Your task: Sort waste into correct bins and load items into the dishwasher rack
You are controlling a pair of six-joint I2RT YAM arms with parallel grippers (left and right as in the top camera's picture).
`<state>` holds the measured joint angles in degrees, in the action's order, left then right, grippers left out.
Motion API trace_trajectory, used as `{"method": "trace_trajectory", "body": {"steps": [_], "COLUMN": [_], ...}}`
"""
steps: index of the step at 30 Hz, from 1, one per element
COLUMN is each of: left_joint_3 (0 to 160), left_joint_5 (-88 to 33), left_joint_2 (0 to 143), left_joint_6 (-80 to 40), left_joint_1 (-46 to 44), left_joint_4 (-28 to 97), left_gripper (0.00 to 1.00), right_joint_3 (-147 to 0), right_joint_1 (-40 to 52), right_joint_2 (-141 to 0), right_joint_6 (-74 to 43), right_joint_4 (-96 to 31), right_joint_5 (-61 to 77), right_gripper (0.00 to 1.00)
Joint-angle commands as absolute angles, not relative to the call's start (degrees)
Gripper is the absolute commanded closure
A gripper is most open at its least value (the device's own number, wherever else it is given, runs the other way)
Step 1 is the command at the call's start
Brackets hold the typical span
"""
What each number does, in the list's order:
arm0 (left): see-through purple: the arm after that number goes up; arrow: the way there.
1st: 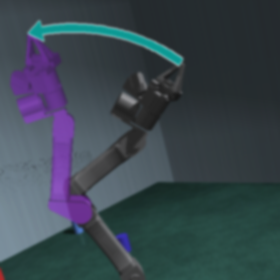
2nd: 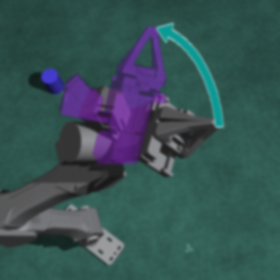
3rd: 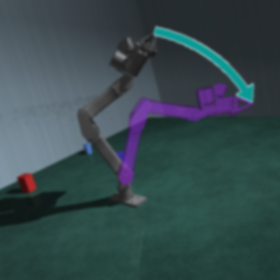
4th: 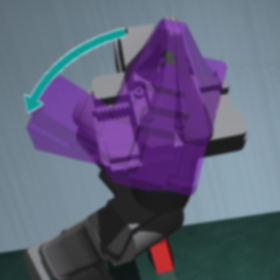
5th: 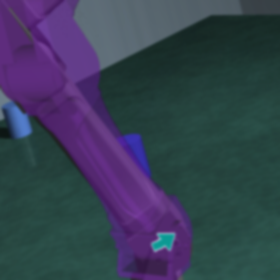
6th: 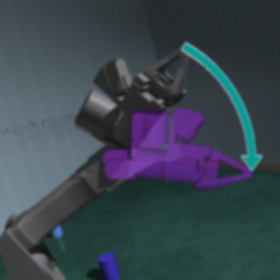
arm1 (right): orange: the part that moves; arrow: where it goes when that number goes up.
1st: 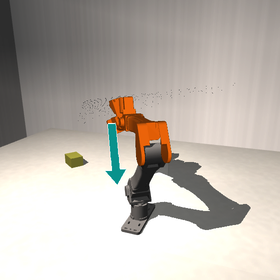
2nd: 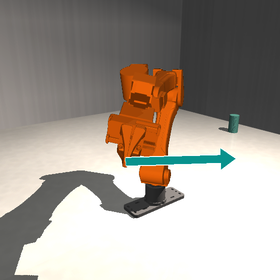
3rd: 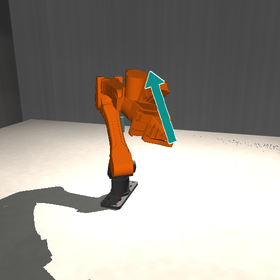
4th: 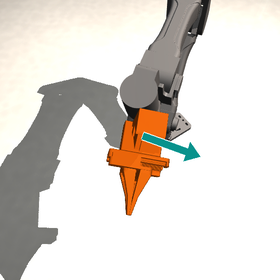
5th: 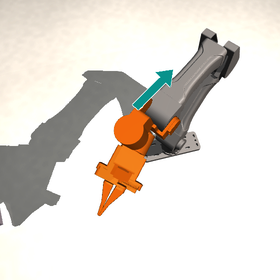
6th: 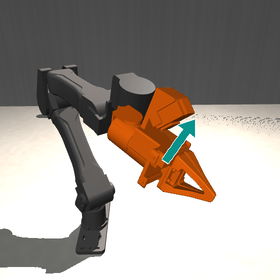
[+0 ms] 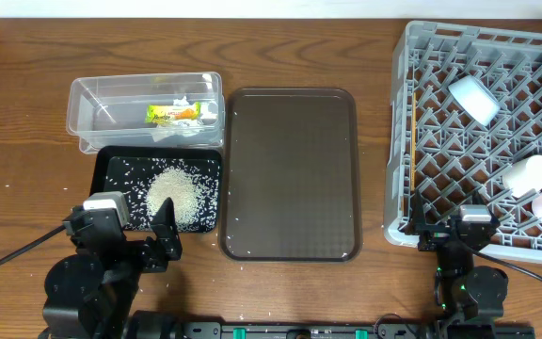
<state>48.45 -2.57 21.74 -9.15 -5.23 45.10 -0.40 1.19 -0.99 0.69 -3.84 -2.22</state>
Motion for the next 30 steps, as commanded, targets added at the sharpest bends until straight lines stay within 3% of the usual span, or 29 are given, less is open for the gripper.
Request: {"method": "trace_trajectory", "body": {"steps": [1, 9, 24, 30], "left_joint_3": [48.6, 39.5, 0.5, 0.2], "left_joint_5": [-1.3, -0.8, 1.2, 2.0], "left_joint_2": [21.6, 18.8, 1.4, 1.0], "left_joint_6": [-7.4, -8.0, -7.5, -7.6], "left_joint_1": [-4.9, -2.8, -2.0, -1.9], "left_joint_4": [46.3, 42.1, -3.4, -0.4], "left_gripper": [0.11, 0.11, 0.11, 0.11], "right_joint_3": [-0.3, -0.3, -0.3, -0.3], "right_joint_1": [0.3, 0.3, 0.3, 0.3], "right_joint_2": [-0.7, -0.7, -0.7, -0.7], "right_joint_6": [1.4, 1.4, 1.4, 1.4], "right_joint_4": [-4.0, -4.0, -4.0, -4.0], "right_joint_5": [-3.0, -3.0, -3.0, -3.0], "right_gripper": [0.01, 0.01, 0.01, 0.01]}}
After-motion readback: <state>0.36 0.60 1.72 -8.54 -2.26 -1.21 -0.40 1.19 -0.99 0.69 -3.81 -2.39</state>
